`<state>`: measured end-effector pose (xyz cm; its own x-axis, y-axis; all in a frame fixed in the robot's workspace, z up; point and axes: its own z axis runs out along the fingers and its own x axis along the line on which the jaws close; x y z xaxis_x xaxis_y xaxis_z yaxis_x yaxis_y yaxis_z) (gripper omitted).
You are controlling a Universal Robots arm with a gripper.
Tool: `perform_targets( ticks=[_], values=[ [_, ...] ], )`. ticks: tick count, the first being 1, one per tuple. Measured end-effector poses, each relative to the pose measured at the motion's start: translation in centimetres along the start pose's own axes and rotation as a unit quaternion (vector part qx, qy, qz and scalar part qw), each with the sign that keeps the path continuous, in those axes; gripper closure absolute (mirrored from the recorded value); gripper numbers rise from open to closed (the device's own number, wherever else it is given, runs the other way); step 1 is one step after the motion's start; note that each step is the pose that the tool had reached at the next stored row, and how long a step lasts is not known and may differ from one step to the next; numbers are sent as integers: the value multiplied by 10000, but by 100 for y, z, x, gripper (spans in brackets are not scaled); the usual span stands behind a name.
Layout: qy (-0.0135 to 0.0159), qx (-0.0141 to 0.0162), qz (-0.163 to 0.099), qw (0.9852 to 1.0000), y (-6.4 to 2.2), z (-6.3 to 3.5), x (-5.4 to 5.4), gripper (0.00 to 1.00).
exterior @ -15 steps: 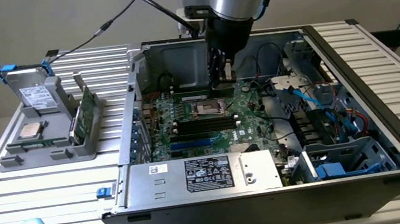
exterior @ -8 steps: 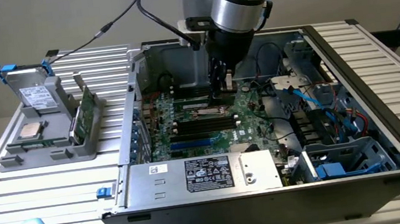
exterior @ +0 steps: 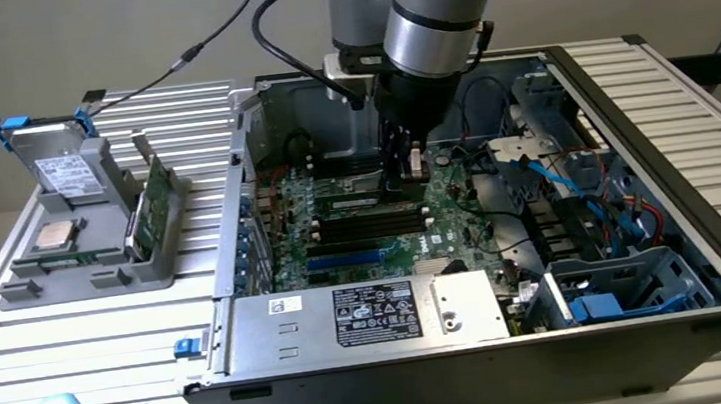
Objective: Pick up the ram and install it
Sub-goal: 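Insert the ram into the slot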
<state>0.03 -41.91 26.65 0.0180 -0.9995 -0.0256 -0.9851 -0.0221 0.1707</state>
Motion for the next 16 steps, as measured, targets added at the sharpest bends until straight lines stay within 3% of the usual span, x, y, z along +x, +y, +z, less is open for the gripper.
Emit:
perform_targets(
  ticks=[10,16],
  values=[
    [-1,0,1,10000,-2,8,0,87],
    [0,1,3,10000,-17,92,-24,87]
  ],
)
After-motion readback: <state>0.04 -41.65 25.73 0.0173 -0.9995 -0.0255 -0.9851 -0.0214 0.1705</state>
